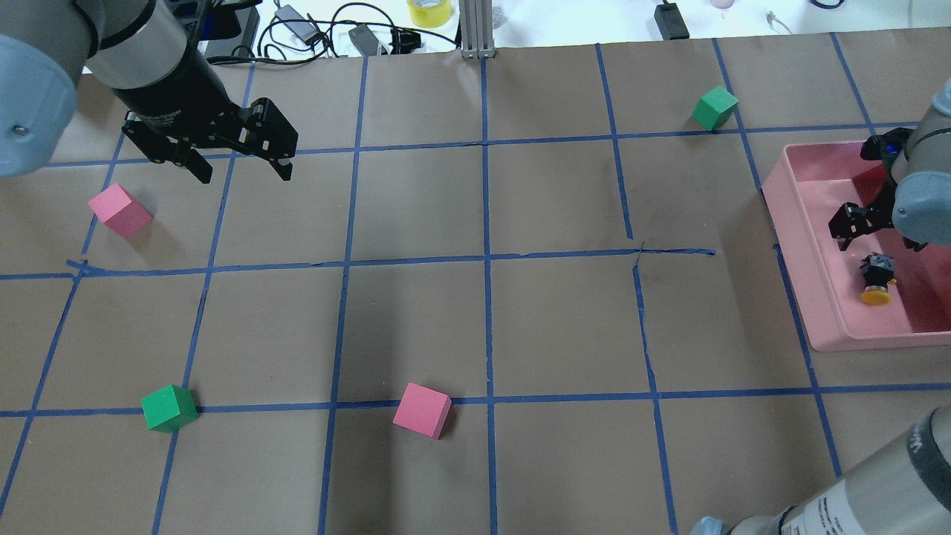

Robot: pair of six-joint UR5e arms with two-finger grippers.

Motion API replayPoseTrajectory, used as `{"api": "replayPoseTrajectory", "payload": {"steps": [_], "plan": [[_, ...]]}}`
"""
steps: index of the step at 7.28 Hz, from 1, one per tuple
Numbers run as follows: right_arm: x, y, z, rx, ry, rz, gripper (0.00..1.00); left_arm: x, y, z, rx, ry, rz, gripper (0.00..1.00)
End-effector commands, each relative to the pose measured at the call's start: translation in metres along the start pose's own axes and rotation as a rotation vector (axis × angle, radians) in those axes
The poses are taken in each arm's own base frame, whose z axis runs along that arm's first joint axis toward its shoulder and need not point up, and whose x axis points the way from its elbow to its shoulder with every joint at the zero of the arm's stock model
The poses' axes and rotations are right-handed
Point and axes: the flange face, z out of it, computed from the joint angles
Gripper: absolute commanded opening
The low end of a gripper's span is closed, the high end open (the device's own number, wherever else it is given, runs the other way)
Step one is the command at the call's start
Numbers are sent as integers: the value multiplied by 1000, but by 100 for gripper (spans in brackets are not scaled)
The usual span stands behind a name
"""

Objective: Align button upright

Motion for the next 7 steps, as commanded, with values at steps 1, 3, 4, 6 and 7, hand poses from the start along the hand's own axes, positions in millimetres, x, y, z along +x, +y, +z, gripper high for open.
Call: {"api": "replayPoseTrajectory", "payload": {"steps": [1, 3, 4, 6, 7], "plan": [[3, -6, -6, 50, 14, 13, 100, 0, 0, 0, 0, -1, 1, 100], [3, -5, -5, 47, 13, 12, 100, 0, 0, 0, 0, -2, 1, 100], [1, -3, -2, 39, 9, 12, 100, 0, 0, 1, -2, -2, 1, 100], [2, 0, -5, 26, 16, 2, 100, 0, 0, 1, -2, -4, 1, 100], [0, 3, -5, -5, 0, -8, 100, 0, 0, 0, -1, -4, 1, 100]]}}
